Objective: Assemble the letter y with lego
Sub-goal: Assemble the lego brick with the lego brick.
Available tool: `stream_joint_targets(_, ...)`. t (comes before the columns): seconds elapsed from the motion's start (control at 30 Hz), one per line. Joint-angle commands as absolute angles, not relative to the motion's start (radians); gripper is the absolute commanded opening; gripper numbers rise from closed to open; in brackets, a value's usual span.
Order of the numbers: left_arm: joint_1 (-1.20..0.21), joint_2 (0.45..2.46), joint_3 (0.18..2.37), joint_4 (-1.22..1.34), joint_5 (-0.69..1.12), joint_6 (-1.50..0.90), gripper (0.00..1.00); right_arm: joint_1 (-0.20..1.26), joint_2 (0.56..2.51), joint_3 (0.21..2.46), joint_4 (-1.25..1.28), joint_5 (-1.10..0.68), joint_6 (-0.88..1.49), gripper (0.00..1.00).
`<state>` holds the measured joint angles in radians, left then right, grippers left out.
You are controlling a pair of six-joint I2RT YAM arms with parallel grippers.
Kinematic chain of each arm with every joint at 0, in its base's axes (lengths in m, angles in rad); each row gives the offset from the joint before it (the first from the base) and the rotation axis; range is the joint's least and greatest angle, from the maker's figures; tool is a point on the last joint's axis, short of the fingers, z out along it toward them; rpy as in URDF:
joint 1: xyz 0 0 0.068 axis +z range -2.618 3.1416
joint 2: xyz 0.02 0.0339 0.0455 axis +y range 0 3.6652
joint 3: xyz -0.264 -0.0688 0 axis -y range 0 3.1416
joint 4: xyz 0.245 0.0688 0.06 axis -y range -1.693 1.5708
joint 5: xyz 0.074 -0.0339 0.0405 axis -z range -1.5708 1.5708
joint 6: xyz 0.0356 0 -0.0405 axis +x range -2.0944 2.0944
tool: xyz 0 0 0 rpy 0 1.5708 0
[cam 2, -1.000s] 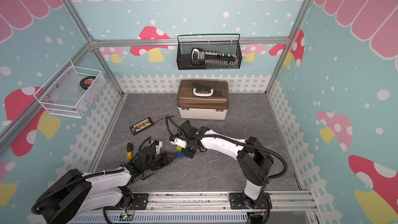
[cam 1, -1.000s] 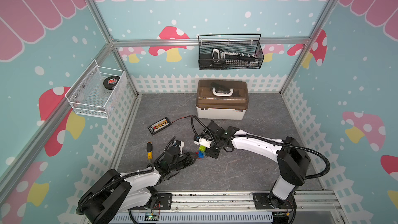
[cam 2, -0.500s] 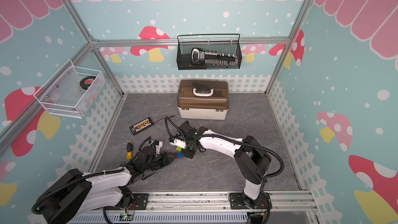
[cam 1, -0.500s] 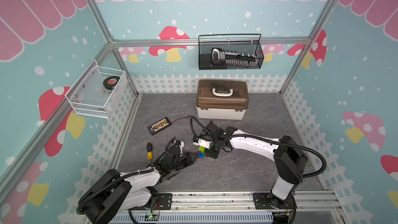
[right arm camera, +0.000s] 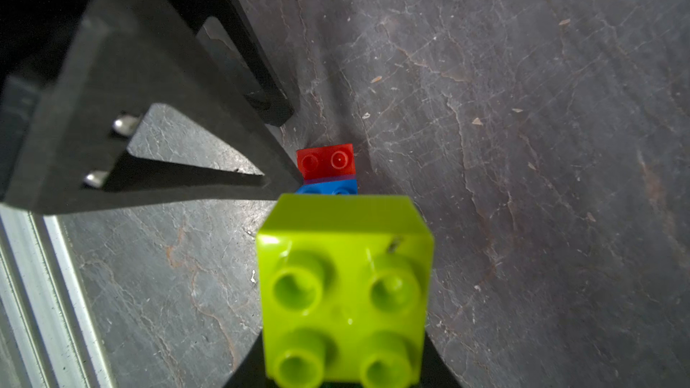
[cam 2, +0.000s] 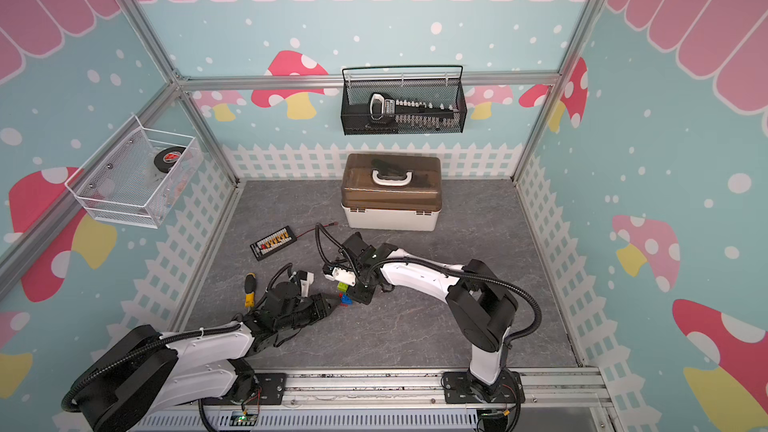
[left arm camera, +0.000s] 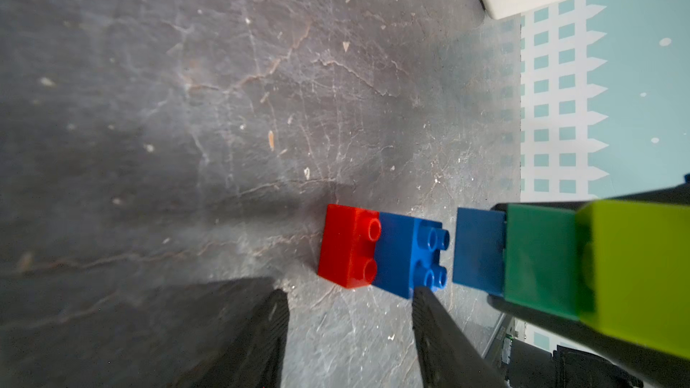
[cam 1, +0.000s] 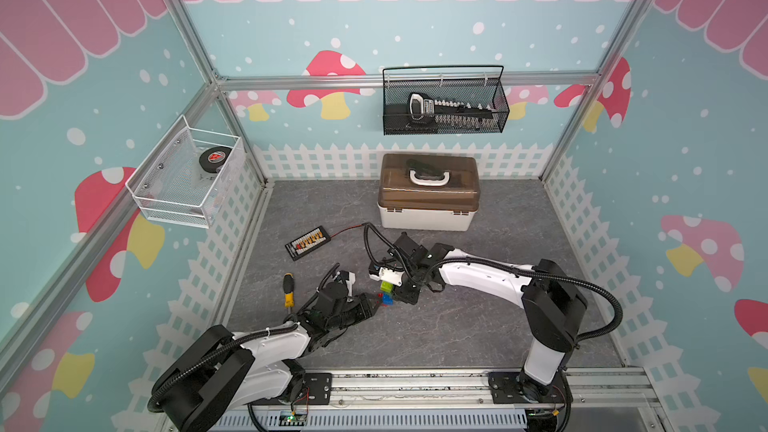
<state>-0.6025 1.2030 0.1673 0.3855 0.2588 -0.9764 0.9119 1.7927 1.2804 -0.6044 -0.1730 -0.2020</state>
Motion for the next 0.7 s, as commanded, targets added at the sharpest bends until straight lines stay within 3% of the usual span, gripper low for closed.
stream_joint_targets(0.0, -0.595, 1.230, 0.167, 0.301, 0.230, -0.965, 0.55, 0.920, 1.805, 1.307, -0.610, -0.179, -0.235, 0.25)
stream_joint_targets(0.67, -0.593, 1.233, 0.169, 0.297, 0.225, -0.964, 0.55, 0.931, 1.831, 1.316, -0.641, -0.180, -0.294, 0.25)
